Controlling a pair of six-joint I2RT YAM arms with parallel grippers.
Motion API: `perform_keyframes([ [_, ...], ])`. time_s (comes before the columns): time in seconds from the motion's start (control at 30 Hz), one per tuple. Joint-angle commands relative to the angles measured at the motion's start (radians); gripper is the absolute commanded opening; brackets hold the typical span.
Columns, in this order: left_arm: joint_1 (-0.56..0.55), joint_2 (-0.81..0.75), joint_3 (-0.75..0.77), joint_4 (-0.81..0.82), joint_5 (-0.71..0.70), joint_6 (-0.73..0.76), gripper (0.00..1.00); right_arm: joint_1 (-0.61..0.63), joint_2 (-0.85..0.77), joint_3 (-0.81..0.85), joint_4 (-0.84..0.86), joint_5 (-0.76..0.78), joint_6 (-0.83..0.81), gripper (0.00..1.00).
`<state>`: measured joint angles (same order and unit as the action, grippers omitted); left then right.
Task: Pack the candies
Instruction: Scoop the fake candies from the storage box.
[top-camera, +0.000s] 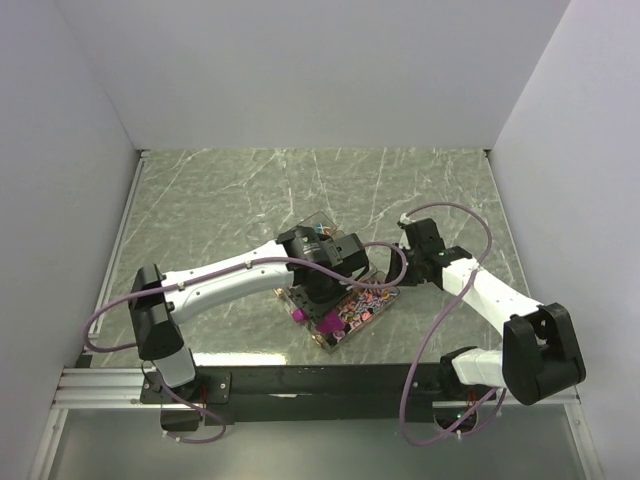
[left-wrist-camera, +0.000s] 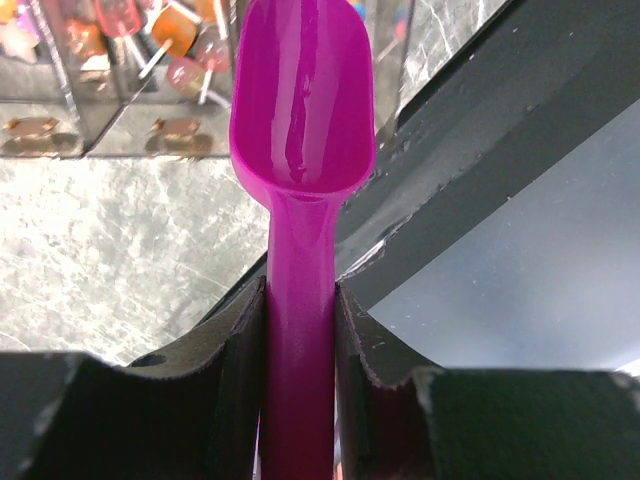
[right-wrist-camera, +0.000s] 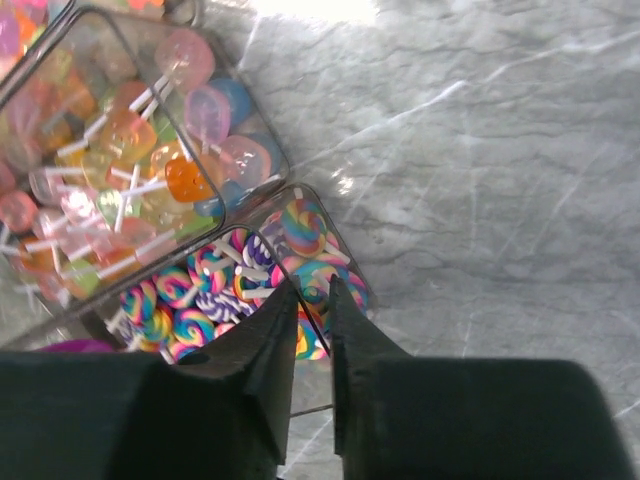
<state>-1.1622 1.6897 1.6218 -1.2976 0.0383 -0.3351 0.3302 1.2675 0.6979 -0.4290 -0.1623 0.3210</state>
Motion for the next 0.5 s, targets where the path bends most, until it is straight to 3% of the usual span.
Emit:
perform_keyframes([
  [0.0,-0.007,0.022,0.047,-0.028,0.018,0.027,0.01,0.024,0.016,0.005,0.021,0.027,-0.002,0.13],
  [0.17,-0.01,0.044,0.03,-0.023,0.031,0.025,0.01,0.053,0.023,0.012,0.024,0.05,0.0,0.01],
  [0.47,-0.028,0.116,0.043,-0.019,-0.009,0.034,0.01,0.086,0.015,0.014,0.026,0.078,-0.008,0.0],
])
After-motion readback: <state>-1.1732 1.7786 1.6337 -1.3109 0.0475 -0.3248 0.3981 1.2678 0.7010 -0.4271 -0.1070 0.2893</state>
